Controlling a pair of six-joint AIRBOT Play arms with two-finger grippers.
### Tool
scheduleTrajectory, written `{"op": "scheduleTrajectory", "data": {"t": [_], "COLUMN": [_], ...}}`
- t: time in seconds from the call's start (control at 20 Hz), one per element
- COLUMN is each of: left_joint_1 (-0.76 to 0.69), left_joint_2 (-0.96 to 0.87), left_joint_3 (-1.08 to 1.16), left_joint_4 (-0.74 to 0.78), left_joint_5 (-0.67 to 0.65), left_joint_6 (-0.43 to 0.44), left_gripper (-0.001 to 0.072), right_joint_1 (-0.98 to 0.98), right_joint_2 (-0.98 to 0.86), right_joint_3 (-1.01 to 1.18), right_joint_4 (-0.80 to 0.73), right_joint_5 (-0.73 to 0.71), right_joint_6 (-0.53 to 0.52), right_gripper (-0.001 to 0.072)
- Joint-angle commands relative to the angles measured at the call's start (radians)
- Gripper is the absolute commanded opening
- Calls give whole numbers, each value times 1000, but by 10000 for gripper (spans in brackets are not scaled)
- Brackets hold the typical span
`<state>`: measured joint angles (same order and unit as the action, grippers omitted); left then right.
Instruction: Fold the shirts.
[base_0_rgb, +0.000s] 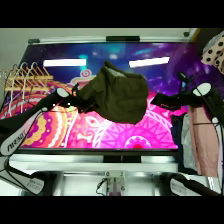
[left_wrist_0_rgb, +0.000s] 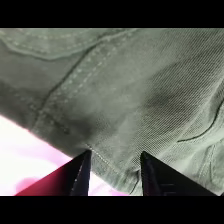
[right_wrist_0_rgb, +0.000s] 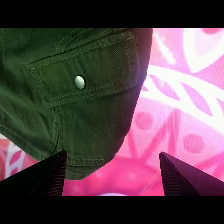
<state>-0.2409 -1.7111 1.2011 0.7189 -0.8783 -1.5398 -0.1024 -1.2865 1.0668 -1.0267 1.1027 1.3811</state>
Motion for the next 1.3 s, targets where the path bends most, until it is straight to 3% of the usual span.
{"op": "scheduleTrajectory", "data": {"t": [0.0,0.1,0.15,0.35,0.5,0.65,0.7,0.95,1.25], "left_joint_1": [49,55,47,-13,-62,-77,-74,-28,-35], "left_joint_2": [12,13,13,6,6,7,8,69,103], "left_joint_3": [2,2,2,2,2,2,3,3,2], "left_joint_4": [58,81,72,66,67,66,66,98,120], "left_joint_5": [-139,-173,-168,-43,63,142,150,94,32], "left_joint_6": [70,70,71,8,-40,-81,-81,-40,-40], "left_gripper": [405,449,540,540,500,122,93,91,91], "right_joint_1": [0,0,0,0,0,0,0,0,6], "right_joint_2": [-1,-1,-1,-1,-1,-1,-2,-97,-277], "right_joint_3": [1,1,1,1,1,1,1,1,2], "right_joint_4": [-2,-2,-2,0,1,1,1,45,269], "right_joint_5": [-2,-5,-6,-4,-2,-2,-3,-41,-215], "right_joint_6": [1,1,3,9,16,26,33,40,-26], "right_gripper": [677,677,677,677,677,677,677,680,679]}}
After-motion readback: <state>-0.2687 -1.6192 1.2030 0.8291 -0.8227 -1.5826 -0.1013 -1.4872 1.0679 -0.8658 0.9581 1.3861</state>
